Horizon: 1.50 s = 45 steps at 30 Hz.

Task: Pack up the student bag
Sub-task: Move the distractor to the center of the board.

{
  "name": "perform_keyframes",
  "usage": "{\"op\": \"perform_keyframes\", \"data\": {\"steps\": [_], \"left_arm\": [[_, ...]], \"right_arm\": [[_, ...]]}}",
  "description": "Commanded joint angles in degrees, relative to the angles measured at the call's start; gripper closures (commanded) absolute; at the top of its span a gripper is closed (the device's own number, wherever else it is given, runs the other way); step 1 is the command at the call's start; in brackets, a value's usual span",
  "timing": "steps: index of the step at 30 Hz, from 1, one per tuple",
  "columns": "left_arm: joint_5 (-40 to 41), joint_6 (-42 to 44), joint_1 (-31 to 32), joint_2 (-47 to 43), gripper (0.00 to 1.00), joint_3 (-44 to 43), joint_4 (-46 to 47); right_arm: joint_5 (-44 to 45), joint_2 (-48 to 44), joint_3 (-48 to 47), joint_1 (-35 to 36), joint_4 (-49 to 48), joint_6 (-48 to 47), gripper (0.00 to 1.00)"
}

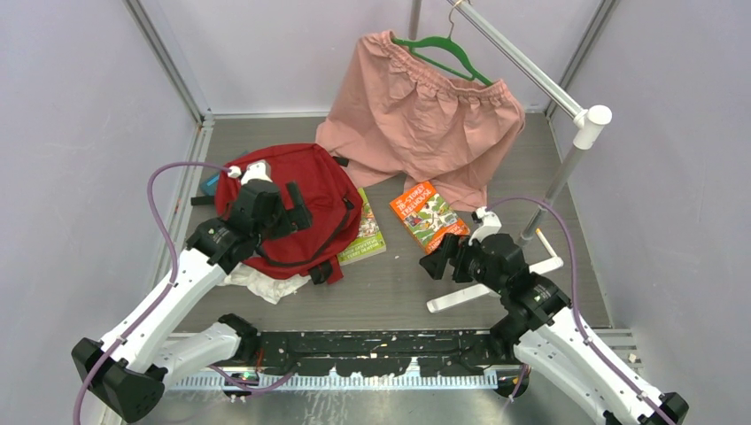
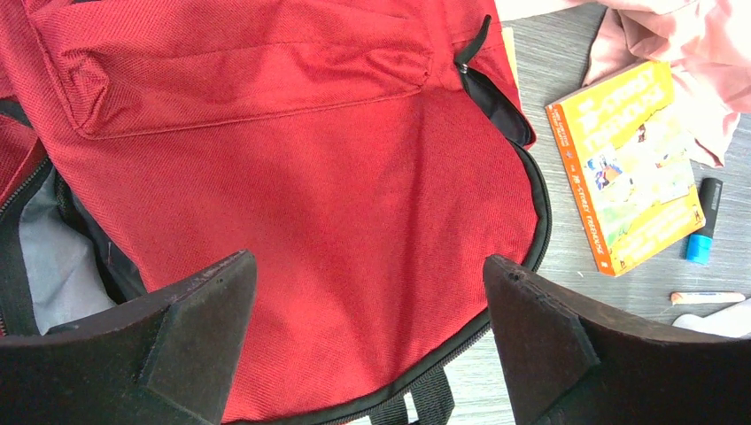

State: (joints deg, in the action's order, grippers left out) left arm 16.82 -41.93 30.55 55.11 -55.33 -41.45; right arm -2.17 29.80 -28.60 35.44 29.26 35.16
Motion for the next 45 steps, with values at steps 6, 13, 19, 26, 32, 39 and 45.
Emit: {"op": "perform_keyframes", "data": {"steps": [6,13,19,26,32,39,45], "left_arm": [[0.6,0.6,-0.4,-1.9,0.00,-1.7,0.5],[0.0,0.0,-0.4,-1.5,0.01,-0.7,1.9],[-0.5,-0.2,-0.4,-0.7,0.01,-0.5,3.0],[-0.3,0.0,-0.4,-0.5,0.01,-0.9,2.7],[-0.5,0.4,-0.4,-0.2,0.01,-0.8,2.8],[0.0,0.8,-0.5,-0.9,0.01,-0.3,2.9],[-1.3,0.9,-0.4,0.7,0.01,-0.9,3.3]], "right_arm": [[0.0,-4.0,-0.8,-4.2,-0.5,2.2,0.09],[-6.1,-10.6,1.4,-4.2,-3.1,1.0,0.14],[-14.0,-14.7,2.2,-4.0,-4.2,1.8,0.07],[15.4,-28.9,0.0,-4.0,5.5,4.4,0.03],[30.4,-26.9,-0.6,-4.0,4.3,2.0,0.02],[42.7,-27.4,1.2,-4.1,0.1,-2.6,0.00],[48.1,-23.9,4.3,-4.0,-7.0,-4.4,0.00]]}}
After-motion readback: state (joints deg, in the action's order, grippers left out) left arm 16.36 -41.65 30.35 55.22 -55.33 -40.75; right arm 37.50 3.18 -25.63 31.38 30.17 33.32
